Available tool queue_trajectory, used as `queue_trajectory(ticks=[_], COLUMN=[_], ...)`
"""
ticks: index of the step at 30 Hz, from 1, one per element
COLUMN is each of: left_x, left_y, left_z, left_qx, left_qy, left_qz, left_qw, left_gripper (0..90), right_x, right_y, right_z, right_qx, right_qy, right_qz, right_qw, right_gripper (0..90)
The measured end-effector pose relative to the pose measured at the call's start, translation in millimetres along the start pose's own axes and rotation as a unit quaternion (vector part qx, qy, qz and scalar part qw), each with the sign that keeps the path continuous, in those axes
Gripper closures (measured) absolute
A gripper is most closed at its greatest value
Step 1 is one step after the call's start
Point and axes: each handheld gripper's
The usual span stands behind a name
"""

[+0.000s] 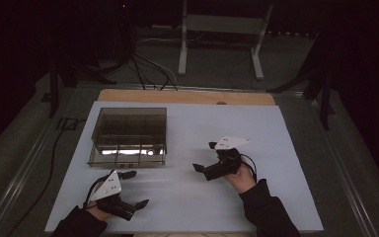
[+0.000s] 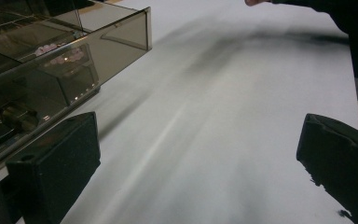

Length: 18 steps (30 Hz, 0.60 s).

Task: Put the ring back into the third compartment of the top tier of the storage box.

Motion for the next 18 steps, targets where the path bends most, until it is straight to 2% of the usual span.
queue_trajectory(ticks=[5, 12, 18], left_x=[0.2, 0.4, 0.4], left_y=[-0.4, 0.0, -0.1], left_z=[0.1, 0.1, 0.0], left_qx=[0.000, 0.000, 0.000], left_qy=[0.002, 0.001, 0.001], left_qz=[0.000, -0.001, -0.001], left_qw=[1.0000, 1.0000, 1.0000], left_gripper=[0.6, 0.6, 0.6], right_x=[4.2, 8.8, 9.4], right_y=[-3.4, -6.2, -14.7], right_z=[-14.5, -31.0, -43.7], right_qx=[0.005, -0.003, -0.004], right_qy=[0.009, 0.021, 0.022], right_qz=[0.002, -0.003, -0.013], right_qw=[0.9999, 0.9998, 0.9997], right_gripper=[0.0, 0.0, 0.0])
Point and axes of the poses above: each handheld gripper's, and its own axes: y roughly forward along the jaws, z roughly out of its top, x roughly to its right, and after that the axes turned 15 degrees about -x, right-handed
